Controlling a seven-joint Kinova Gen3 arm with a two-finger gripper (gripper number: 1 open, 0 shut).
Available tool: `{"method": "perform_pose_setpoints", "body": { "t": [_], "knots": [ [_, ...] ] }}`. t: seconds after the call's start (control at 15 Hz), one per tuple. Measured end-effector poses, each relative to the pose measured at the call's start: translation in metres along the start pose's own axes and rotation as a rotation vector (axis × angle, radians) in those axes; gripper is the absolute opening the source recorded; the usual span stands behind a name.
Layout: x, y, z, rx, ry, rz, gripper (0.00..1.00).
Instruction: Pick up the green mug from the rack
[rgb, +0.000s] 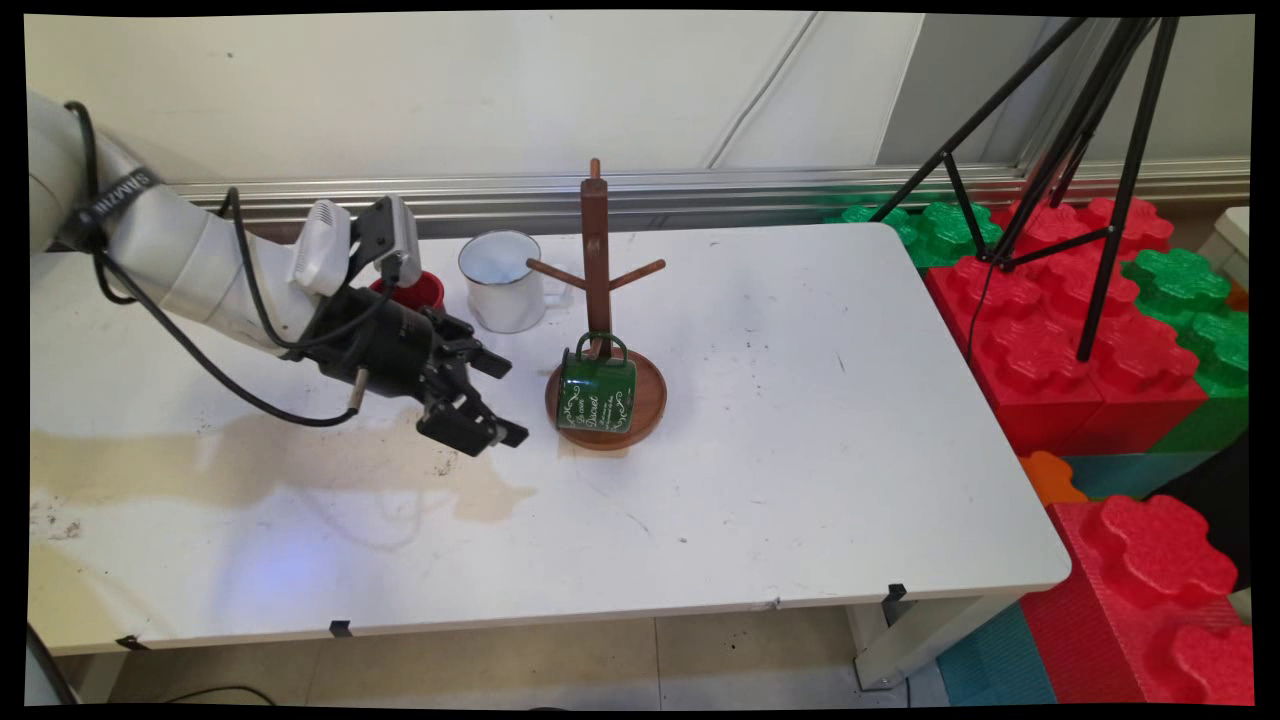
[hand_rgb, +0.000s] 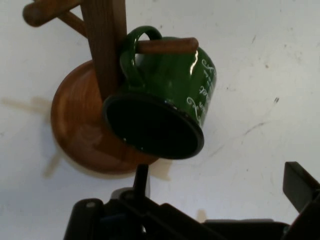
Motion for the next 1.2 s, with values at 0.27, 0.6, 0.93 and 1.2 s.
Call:
{"method": "perform_pose_setpoints", "body": {
  "t": [0.27, 0.6, 0.93, 1.2],
  "knots": [
    [-0.010, -0.007, 0.013, -0.031, 0.048, -0.009, 1.00],
    [-0.019, -0.015, 0.028, -0.052, 0.099, -0.011, 1.00],
    [-0.023, -0.019, 0.040, -0.067, 0.137, -0.019, 1.00],
    [-0.024, -0.017, 0.046, -0.067, 0.151, -0.037, 1.00]
  ]
}}
